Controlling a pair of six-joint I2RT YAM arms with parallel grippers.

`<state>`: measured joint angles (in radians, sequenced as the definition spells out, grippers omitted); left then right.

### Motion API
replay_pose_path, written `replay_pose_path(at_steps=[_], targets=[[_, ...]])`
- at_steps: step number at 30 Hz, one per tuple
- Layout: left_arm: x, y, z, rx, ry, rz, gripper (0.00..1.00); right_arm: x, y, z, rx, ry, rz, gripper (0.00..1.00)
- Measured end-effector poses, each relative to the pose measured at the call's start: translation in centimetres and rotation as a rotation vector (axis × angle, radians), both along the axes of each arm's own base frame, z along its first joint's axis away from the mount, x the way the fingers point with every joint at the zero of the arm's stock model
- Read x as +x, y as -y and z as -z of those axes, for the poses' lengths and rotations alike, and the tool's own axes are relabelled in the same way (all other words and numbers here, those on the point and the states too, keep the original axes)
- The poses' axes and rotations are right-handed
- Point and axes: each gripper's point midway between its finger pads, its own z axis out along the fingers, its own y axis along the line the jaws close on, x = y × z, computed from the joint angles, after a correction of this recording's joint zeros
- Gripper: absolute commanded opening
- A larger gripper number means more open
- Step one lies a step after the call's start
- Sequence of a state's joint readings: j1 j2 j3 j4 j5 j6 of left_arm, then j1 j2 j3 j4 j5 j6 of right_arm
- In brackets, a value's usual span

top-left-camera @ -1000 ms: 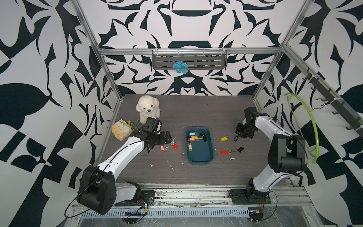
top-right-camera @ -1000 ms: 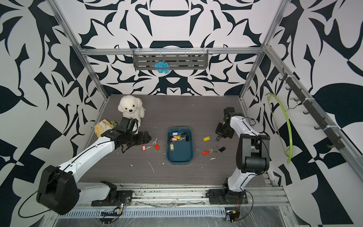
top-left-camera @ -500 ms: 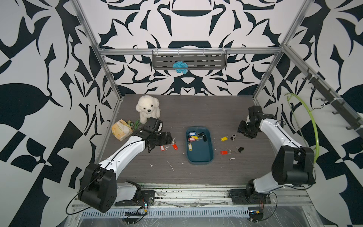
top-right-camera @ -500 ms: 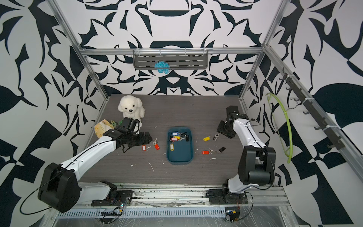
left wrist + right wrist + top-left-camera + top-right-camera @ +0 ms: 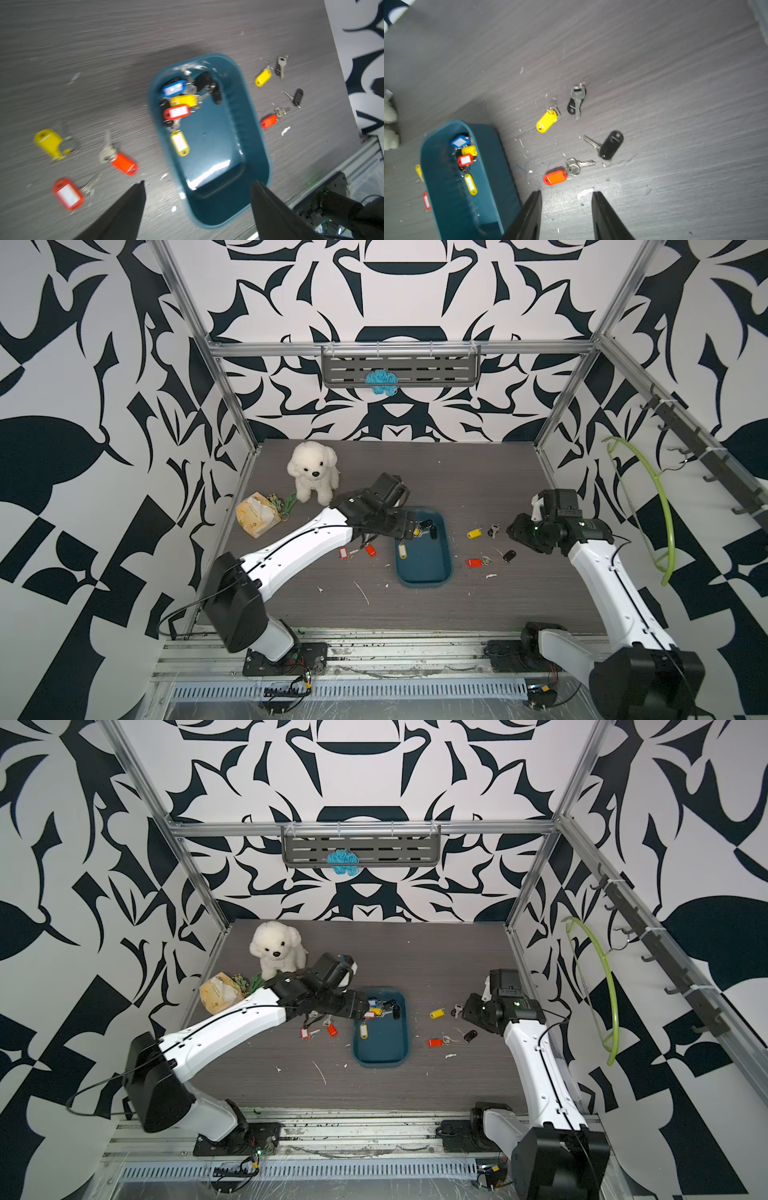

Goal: Take the keys out of the storage box
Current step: Pick up the key from the storage box.

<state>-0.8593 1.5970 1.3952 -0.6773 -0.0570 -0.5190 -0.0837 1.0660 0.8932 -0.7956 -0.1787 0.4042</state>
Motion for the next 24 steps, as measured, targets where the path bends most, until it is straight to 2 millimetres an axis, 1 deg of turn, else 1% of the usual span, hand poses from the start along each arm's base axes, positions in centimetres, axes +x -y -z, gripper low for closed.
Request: replay_pose_path(at_steps=[1, 4, 6, 8, 11, 14, 18, 21, 24], targets=[[0.1, 1.3, 0.4, 0.006, -0.013, 0.008, 0.79, -0.4, -0.1, 0.5, 0.0, -0.014, -0.005, 0.43], [0.8, 4.0, 2.2, 0.039, -0.062, 0.005, 0.72, -1.3, -0.2, 1.4, 0.001, -0.039, -0.013, 0.42], [1.4, 4.9, 4.0, 0.08, -0.105, -0.013, 0.67, -1.6, -0.2, 1.4, 0.001, -0.035, -0.016, 0.42], [2.0, 5.3, 5.7, 0.121, -0.145, -0.033, 0.65, -1.6, -0.3, 1.1, 0.003, -0.021, -0.018, 0.41], [2.2, 5.4, 8.0, 0.174, -0.202, -0.065, 0.62, -1.7, -0.4, 0.8, 0.008, -0.006, -0.022, 0.41], [1.8, 4.6, 9.6, 0.225, -0.245, -0.112, 0.61, -1.8, -0.6, 0.9, 0.018, -0.01, -0.027, 0.4], [1.7, 3.6, 10.2, 0.261, -0.265, -0.169, 0.61, -1.9, -0.8, 1.2, 0.028, -0.016, -0.032, 0.39], [1.7, 3.5, 10.4, 0.264, -0.271, -0.199, 0.55, -1.9, -0.9, 1.2, 0.035, -0.016, -0.036, 0.39], [1.8, 3.3, 10.9, 0.275, -0.277, -0.216, 0.53, -1.9, -1.0, 1.2, 0.039, -0.017, -0.037, 0.38]])
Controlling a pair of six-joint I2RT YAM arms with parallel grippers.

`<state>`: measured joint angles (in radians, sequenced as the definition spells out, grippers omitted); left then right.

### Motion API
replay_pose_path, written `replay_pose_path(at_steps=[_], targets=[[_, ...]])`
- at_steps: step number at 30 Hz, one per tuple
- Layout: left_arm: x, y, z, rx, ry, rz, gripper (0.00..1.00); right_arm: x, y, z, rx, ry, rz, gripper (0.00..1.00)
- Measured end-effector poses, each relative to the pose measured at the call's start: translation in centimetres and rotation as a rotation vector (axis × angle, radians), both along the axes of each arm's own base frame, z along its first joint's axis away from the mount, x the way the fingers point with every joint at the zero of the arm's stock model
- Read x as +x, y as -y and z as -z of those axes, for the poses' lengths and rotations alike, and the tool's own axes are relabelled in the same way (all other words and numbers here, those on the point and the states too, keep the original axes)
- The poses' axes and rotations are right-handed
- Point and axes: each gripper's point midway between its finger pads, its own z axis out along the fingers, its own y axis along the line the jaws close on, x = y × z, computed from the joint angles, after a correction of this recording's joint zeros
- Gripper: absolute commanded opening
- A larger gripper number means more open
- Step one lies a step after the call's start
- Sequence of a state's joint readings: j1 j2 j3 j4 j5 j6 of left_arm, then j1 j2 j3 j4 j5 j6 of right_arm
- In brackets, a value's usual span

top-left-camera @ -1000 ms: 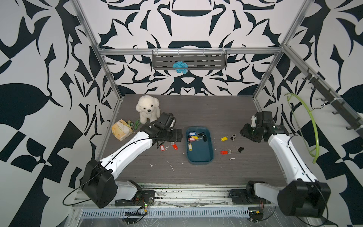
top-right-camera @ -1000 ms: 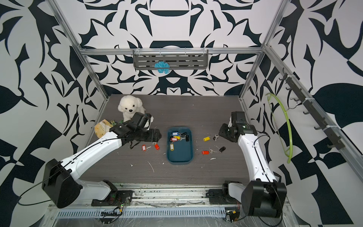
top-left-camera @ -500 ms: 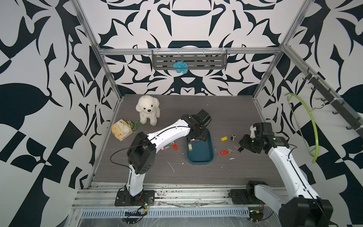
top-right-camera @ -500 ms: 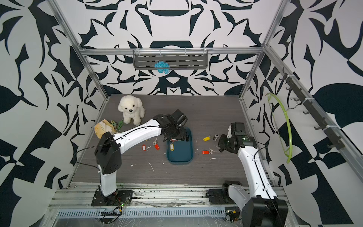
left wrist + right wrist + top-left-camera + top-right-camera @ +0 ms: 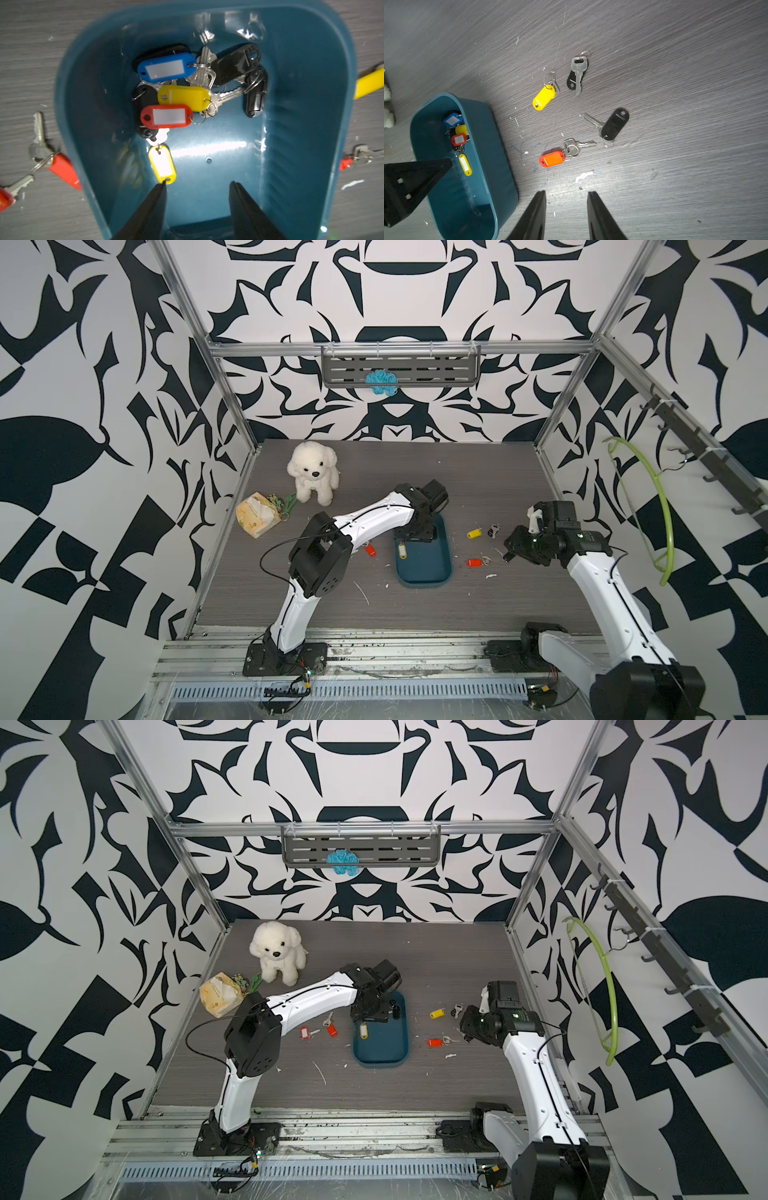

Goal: Take the keys out of the storage box
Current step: Pick up the key from the storage box.

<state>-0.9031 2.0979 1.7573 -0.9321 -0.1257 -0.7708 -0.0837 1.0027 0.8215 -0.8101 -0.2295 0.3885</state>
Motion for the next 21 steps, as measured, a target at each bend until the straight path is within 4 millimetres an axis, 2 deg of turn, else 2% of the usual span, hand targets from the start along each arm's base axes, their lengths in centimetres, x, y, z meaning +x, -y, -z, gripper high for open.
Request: replay_pose_path(at_steps=[10, 18, 21], targets=[[0.2, -1.5, 3.4, 0.12, -0.012, -0.039, 0.51, 0.0, -0.1, 0.0, 0.006, 0.0, -0.003, 0.38], [0.1, -2.1, 5.1, 0.2, -0.006, -0.042, 0.52, 0.0, -0.2, 0.2, 0.014, -0.009, -0.007, 0.37], [0.3, -2.0, 4.9, 0.202, 0.002, -0.041, 0.47, 0.1, -0.2, 0.2, 0.014, -0.01, -0.007, 0.37]])
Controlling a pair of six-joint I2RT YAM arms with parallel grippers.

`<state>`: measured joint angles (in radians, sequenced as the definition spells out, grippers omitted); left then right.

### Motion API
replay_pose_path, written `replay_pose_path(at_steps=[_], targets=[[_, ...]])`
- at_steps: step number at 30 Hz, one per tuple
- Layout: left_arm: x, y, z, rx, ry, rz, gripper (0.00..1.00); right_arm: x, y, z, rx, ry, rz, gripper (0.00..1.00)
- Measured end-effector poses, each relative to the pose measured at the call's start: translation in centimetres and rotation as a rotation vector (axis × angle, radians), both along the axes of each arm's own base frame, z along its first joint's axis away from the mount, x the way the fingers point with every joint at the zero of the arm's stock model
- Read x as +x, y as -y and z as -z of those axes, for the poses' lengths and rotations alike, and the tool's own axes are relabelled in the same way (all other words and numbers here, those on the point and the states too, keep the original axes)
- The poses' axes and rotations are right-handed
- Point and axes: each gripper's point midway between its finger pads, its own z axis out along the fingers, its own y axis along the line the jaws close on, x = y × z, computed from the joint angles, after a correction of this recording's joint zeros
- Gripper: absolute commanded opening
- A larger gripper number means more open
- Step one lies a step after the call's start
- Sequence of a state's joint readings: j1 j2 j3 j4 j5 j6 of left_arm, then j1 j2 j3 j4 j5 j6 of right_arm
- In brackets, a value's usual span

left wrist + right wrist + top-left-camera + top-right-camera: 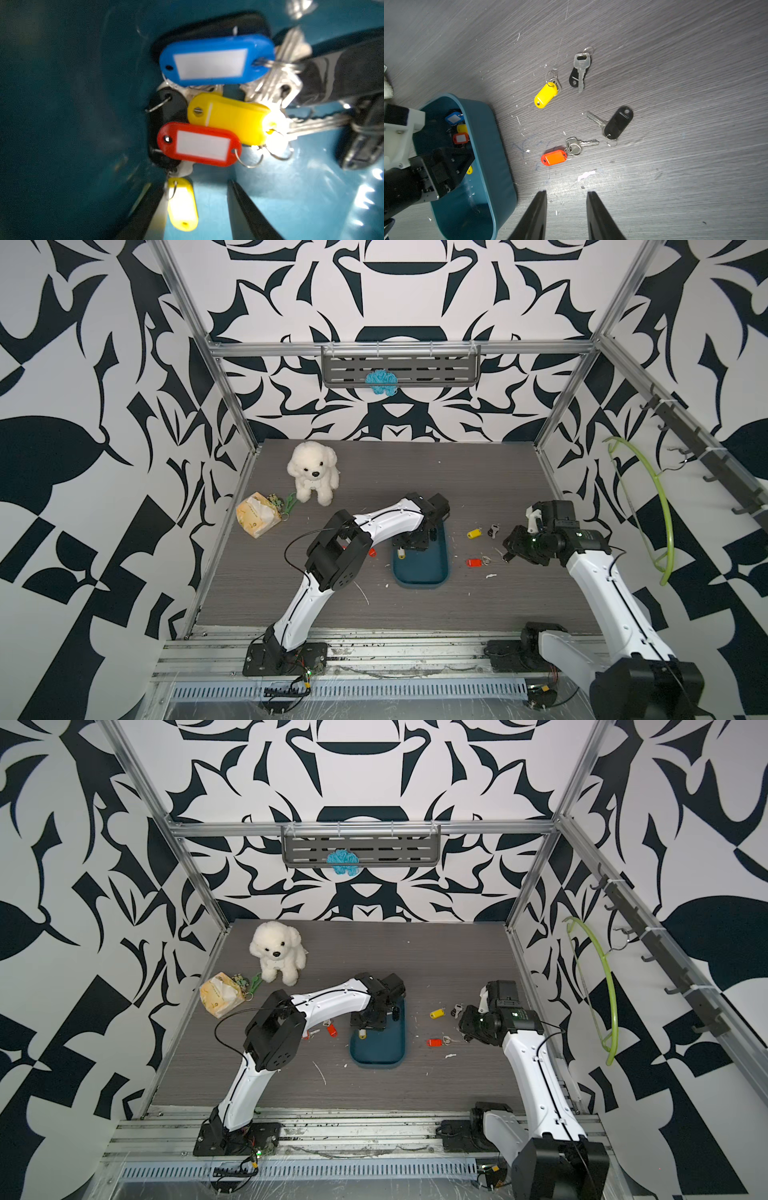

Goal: Take the keys out of the storage box
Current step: Pick up the key from the storage box.

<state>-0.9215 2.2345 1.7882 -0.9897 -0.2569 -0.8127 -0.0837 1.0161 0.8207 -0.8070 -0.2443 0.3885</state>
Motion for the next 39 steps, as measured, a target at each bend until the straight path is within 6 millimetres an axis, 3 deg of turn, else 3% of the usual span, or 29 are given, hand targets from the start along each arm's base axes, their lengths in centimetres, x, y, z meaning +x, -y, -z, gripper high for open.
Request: replay_pose_path(at_steps=[11, 15, 30, 34, 39], targets=[[0.1, -0.1, 0.2, 0.009, 0.005, 0.003, 0.23, 0.0, -0.1, 0.0, 0.003, 0.002, -0.002, 0.36], [0.1, -0.1, 0.2, 0.011, 0.007, 0.004, 0.0, 0.1, -0.1, -0.1, 0.005, 0.004, -0.003, 0.36], [-0.4, -0.2, -0.3, 0.046, 0.029, 0.026, 0.0, 0.0, -0.1, 0.0, 0.006, 0.003, -0.003, 0.35], [-0.9, 0.1, -1.8, 0.036, 0.047, 0.044, 0.0, 0.0, -0.1, 0.0, 0.006, 0.003, -0.003, 0.34], [-1.4, 0.7, -5.2, -0.02, 0.091, 0.059, 0.0, 0.0, -0.1, 0.2, 0.006, -0.002, -0.003, 0.34]])
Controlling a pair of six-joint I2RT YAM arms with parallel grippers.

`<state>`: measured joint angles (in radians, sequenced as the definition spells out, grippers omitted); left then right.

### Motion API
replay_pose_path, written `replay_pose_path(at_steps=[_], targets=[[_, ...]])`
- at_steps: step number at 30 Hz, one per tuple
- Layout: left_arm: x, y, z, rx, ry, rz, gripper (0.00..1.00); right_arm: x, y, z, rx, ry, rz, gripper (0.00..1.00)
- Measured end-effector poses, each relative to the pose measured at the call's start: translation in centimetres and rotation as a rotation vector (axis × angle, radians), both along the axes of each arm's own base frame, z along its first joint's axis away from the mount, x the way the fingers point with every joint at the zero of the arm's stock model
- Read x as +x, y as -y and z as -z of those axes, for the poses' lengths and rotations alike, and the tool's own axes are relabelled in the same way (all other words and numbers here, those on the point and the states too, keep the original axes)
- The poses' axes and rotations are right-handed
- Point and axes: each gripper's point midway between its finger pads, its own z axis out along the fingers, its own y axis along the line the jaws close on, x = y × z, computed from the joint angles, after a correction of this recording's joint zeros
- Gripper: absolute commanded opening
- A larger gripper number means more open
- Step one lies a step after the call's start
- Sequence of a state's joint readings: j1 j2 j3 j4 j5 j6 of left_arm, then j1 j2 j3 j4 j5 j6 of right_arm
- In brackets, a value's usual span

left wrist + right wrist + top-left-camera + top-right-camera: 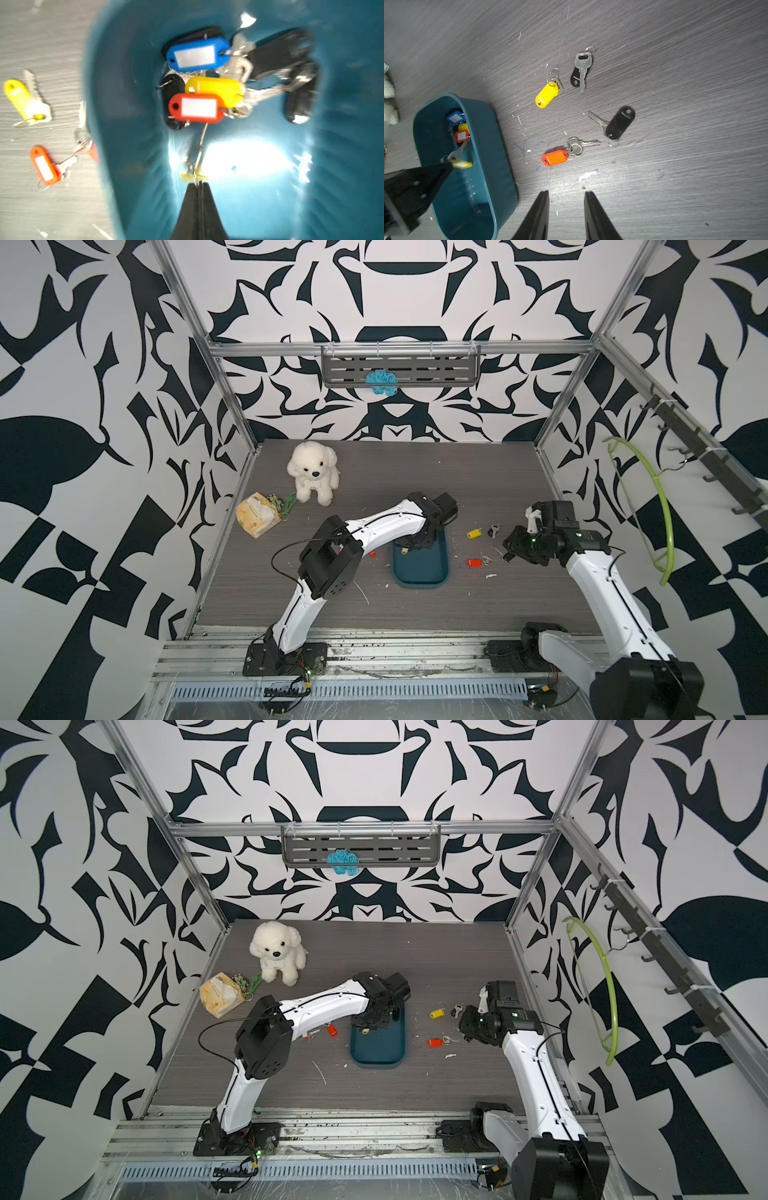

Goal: Take the keys out of the storage box
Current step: Pick up the key from the storage box, then place the key at the center of the board.

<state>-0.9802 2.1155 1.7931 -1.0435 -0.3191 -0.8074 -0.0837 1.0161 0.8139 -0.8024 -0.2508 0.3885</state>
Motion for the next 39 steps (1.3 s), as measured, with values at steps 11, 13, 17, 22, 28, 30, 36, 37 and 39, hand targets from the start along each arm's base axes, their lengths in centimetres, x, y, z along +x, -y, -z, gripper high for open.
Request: replay_pose_path(at_steps=[11, 13, 17, 22, 28, 30, 36, 37, 39], targets=[[-0.1, -1.5, -8.0, -0.124, 0.115, -0.012, 0.0, 0.1, 0.0, 0.0, 0.0, 0.005, 0.0, 0.33], [-0.2, -2.9, -9.0, -0.135, 0.125, -0.025, 0.0, 0.1, 0.0, 0.0, 0.0, 0.005, 0.0, 0.33], [0.5, -8.1, -10.2, -0.134, 0.139, -0.112, 0.0, 0.1, 0.0, 0.1, 0.0, 0.002, 0.0, 0.33], [1.1, -15.4, -9.4, -0.095, 0.13, -0.252, 0.0, 0.0, 0.0, 0.3, 0.0, -0.007, 0.0, 0.33], [-0.4, -22.2, -5.6, -0.041, 0.04, -0.38, 0.0, 0.0, 0.0, 0.4, 0.001, -0.01, 0.0, 0.32], [-0.7, -23.9, -4.3, -0.034, 0.008, -0.423, 0.0, 0.0, 0.0, 0.6, 0.002, -0.018, 0.0, 0.32], [-0.5, -27.2, -1.2, -0.068, -0.055, -0.523, 0.0, -0.1, -0.3, 0.7, 0.015, -0.027, -0.007, 0.32], [-0.2, -27.4, -0.8, -0.076, -0.06, -0.534, 0.0, -0.1, -0.3, 0.7, 0.019, -0.03, -0.009, 0.32], [0.3, -27.7, 0.0, -0.09, -0.072, -0.547, 0.0, -0.3, -0.6, 0.8, 0.026, -0.038, -0.016, 0.34]])
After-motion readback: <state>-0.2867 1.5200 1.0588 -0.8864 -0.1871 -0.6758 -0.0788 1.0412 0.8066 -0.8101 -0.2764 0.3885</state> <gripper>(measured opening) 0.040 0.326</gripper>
